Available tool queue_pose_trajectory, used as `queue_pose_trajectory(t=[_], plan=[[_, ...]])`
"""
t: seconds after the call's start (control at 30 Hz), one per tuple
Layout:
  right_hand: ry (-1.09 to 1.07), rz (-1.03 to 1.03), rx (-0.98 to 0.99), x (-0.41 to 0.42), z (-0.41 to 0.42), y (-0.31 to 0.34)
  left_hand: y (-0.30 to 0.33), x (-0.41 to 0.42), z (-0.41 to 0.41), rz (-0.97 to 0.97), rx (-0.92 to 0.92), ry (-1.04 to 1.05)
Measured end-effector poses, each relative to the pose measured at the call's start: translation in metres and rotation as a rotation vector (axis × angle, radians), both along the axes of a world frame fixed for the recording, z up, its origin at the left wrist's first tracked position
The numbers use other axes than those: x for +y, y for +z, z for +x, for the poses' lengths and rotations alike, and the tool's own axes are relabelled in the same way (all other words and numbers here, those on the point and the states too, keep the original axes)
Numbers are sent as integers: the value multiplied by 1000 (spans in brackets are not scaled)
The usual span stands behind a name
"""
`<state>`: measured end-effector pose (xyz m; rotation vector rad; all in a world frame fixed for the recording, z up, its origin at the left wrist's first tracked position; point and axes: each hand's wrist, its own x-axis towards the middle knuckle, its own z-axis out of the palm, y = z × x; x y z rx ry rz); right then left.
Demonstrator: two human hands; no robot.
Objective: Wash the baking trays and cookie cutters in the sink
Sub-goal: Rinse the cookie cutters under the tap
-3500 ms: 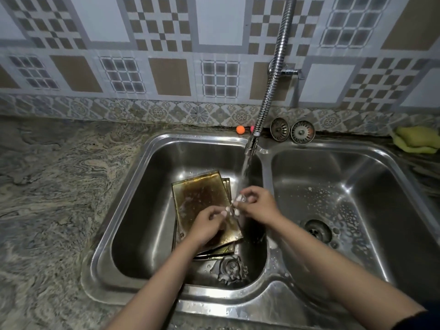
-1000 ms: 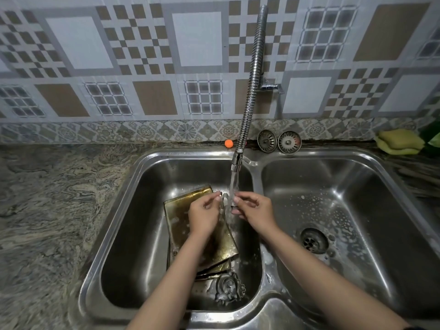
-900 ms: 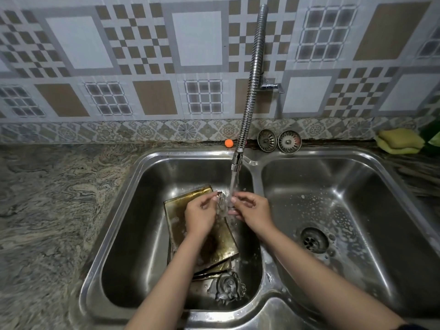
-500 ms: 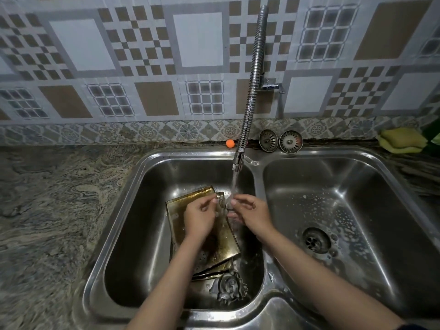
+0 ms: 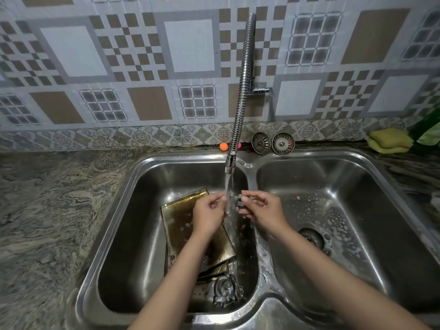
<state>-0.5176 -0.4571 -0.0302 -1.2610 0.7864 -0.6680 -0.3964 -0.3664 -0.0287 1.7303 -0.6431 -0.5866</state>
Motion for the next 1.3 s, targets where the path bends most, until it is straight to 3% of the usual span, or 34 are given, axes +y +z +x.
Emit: queue_pose_trajectory(t=[0.53,0.63,0.73,0.83,1.0,1.17,1.3], plan=[[96,-86,-31,8,23,24,14,27,26,-71,-68,57],[94,-102,-22,-1,1,44,3,38,20,12,-36,16],[89,-162,25,-13,-38,53,-20,55,7,252,-74,-171],[64,-271,200,-24,-85,41,-47,67,-7,593,-153,-537],[244,-444,888,-31,-136,-20,-71,70,-31,843,-315,-880],[572,-398,1165,-14,-134,-73,-77,59,-42,918,-684,-981],[720,-422,1326,-14,-127,-92,-80,58,-43,919,-743,-977]])
